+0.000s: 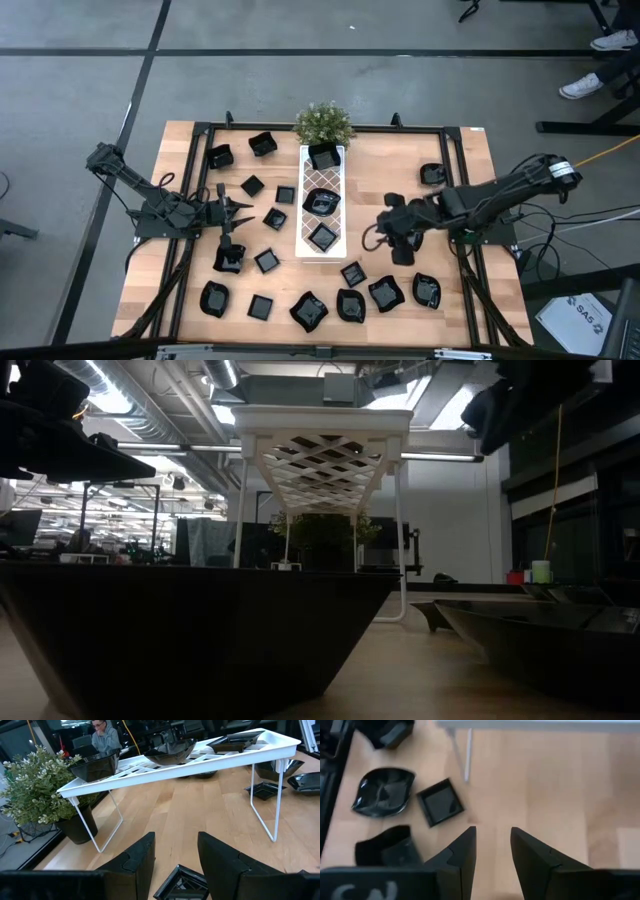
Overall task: Pick & Place Mini shaped plates
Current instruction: Stack the leaf shape plate on top of the leaf shape plate on the shelf
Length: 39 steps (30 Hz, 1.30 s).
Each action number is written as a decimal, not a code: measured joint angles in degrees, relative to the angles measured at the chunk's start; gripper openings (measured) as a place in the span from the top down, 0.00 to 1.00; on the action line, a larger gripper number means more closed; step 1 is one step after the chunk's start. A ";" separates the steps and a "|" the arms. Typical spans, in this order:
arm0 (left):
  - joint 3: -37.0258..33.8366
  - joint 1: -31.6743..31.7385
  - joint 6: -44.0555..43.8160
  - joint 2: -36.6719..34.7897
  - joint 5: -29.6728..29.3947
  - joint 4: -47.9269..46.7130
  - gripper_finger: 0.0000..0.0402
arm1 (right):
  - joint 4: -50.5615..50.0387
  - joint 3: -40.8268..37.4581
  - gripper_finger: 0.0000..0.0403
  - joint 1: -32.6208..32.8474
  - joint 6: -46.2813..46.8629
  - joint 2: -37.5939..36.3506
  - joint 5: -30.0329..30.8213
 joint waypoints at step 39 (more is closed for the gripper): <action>0.00 0.02 -0.02 -0.02 0.00 0.02 0.64 | -16.39 0.00 0.70 6.48 42.57 20.67 -4.56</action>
